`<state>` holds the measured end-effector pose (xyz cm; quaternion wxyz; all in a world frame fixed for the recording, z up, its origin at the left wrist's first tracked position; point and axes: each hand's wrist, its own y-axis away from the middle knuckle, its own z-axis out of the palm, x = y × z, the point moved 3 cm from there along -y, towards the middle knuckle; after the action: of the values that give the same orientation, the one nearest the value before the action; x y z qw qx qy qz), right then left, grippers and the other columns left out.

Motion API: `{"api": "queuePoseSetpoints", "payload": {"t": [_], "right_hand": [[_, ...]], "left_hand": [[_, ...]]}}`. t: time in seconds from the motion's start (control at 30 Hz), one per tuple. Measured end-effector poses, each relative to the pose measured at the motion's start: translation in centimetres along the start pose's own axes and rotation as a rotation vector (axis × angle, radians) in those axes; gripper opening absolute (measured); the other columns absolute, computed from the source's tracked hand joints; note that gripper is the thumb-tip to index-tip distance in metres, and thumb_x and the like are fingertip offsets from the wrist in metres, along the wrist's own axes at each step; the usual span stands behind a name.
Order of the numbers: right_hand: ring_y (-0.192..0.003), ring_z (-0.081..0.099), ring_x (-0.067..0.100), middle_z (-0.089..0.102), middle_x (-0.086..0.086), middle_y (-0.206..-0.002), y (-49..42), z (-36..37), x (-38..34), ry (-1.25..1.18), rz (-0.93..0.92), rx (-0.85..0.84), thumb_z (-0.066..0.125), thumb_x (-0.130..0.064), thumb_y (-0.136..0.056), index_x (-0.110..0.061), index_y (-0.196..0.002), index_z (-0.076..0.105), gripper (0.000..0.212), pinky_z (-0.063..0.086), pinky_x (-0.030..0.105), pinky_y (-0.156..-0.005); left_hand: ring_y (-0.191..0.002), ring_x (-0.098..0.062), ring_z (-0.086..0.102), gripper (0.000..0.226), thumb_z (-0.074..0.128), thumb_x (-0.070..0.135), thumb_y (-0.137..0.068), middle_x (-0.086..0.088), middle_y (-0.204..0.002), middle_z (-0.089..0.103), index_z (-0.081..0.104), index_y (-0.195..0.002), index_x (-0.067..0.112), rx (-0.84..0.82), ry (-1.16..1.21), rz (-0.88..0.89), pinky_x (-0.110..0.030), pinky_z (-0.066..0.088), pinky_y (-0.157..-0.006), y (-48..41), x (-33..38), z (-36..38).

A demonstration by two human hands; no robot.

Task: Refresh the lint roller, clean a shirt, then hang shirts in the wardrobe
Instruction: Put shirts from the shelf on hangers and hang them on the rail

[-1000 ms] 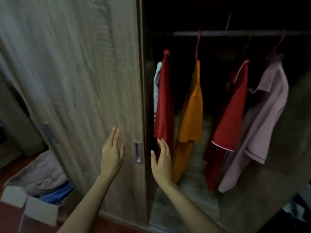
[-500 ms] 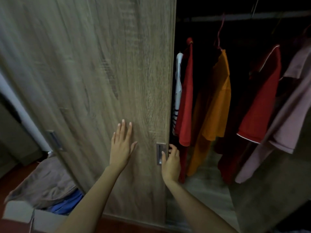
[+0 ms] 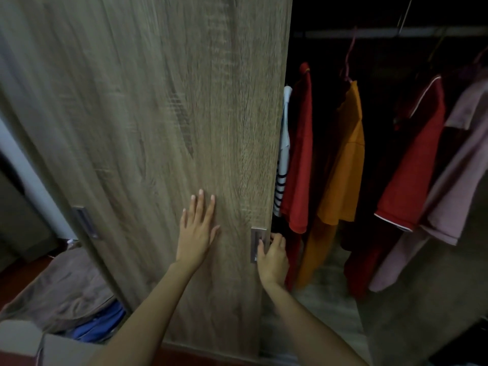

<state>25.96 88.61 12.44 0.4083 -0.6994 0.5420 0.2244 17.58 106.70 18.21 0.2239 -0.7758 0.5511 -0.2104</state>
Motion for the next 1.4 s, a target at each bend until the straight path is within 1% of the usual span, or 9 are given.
{"api": "queuePoseSetpoints", "payload": {"t": [0.13, 0.37, 0.5, 0.77, 0.9, 1.0, 1.2, 1.3, 1.4], "right_hand": [[-0.09, 0.062, 0.024, 0.058, 0.006, -0.108, -0.2, -1.0, 1.3, -0.013, 0.03, 0.052, 0.058, -0.028, -0.09, -0.011, -0.107, 0.053, 0.025, 0.053, 0.037, -0.066], [-0.087, 0.062, 0.025, 0.061, 0.008, -0.104, -1.0, -4.7, 4.6, -0.078, 0.141, 0.179, 0.063, -0.024, -0.088, -0.007, -0.101, 0.058, 0.022, 0.041, 0.026, -0.063], [-0.088, 0.063, 0.029, 0.062, 0.011, -0.106, -1.8, -7.3, 7.0, -0.053, 0.2, 0.219, 0.062, -0.026, -0.089, -0.006, -0.103, 0.059, 0.024, 0.044, 0.029, -0.065], [-0.088, 0.063, 0.03, 0.063, 0.01, -0.105, -3.7, -13.1, 11.8, 0.027, 0.26, 0.276, 0.059, -0.026, -0.09, -0.01, -0.102, 0.058, 0.02, 0.051, 0.036, -0.066], [-0.088, 0.062, 0.032, 0.063, 0.012, -0.104, -4.7, -16.0, 14.1, 0.052, 0.293, 0.29, 0.058, -0.024, -0.09, -0.009, -0.103, 0.057, 0.021, 0.045, 0.031, -0.064], [-0.087, 0.063, 0.032, 0.065, 0.011, -0.1, -5.4, -18.1, 15.6, 0.07, 0.319, 0.308, 0.058, -0.026, -0.09, -0.011, -0.101, 0.057, 0.019, 0.051, 0.036, -0.067], [-0.09, 0.061, 0.033, 0.062, 0.012, -0.103, -6.4, -22.9, 17.4, 0.068, 0.385, 0.377, 0.059, -0.024, -0.09, -0.009, -0.099, 0.055, 0.018, 0.039, 0.031, -0.067], [-0.085, 0.061, 0.029, 0.064, 0.011, -0.1, -7.1, -24.7, 18.3, 0.018, 0.432, 0.423, 0.06, -0.026, -0.089, -0.011, -0.096, 0.053, 0.017, 0.041, 0.03, -0.065], [-0.086, 0.062, 0.03, 0.066, 0.014, -0.1, -7.8, -26.1, 18.9, 0.028, 0.417, 0.437, 0.056, -0.022, -0.092, -0.008, -0.097, 0.063, 0.016, 0.046, 0.032, -0.069]], "left_hand": [[-0.147, -0.033, 0.012, 0.081, 0.063, 0.037, -0.088, -0.012, -0.16, 0.007, 0.019, -0.153, 0.017, 0.013, -0.022, 0.074, -0.056, 0.03, -0.111, 0.0, 1.1, 0.2], [-0.147, -0.033, 0.013, 0.074, 0.058, 0.035, -0.09, -0.011, -0.16, 0.01, 0.021, -0.152, 0.019, 0.038, -0.055, 0.188, -0.054, 0.029, -0.111, -0.3, 4.4, 0.9], [-0.147, -0.033, 0.012, 0.066, 0.038, 0.037, -0.092, -0.009, -0.161, 0.006, 0.015, -0.153, 0.023, 0.05, -0.041, 0.229, -0.054, 0.027, -0.112, -0.5, 6.2, 1.5], [-0.147, -0.035, 0.009, 0.068, 0.034, 0.035, -0.093, -0.009, -0.161, -0.005, 0.006, -0.154, 0.023, 0.047, 0.01, 0.301, -0.056, 0.026, -0.112, -0.6, 11.3, 2.3], [-0.147, -0.035, 0.008, 0.074, 0.049, 0.031, -0.092, -0.009, -0.161, -0.007, 0.008, -0.153, 0.025, 0.045, 0.043, 0.307, -0.058, 0.026, -0.11, -0.5, 13.8, 2.8], [-0.148, -0.033, 0.002, 0.085, 0.069, 0.028, -0.083, -0.008, -0.161, -0.008, 0.018, -0.152, 0.023, 0.029, 0.067, 0.256, -0.06, 0.027, -0.108, -0.2, 15.2, 3.2], [-0.148, -0.031, -0.002, 0.091, 0.072, 0.03, -0.081, -0.01, -0.161, -0.005, 0.016, -0.152, 0.024, -0.032, 0.078, 0.211, -0.063, 0.031, -0.105, 0.4, 18.4, 4.2], [-0.148, -0.029, -0.006, 0.091, 0.072, 0.029, -0.081, -0.009, -0.161, -0.007, 0.016, -0.152, 0.024, -0.018, 0.087, 0.226, -0.062, 0.031, -0.105, 0.4, 20.4, 4.3], [-0.148, -0.028, -0.005, 0.092, 0.074, 0.03, -0.079, -0.007, -0.161, -0.009, 0.017, -0.151, 0.023, -0.004, 0.094, 0.256, -0.062, 0.032, -0.104, 0.4, 22.4, 4.5]]}}
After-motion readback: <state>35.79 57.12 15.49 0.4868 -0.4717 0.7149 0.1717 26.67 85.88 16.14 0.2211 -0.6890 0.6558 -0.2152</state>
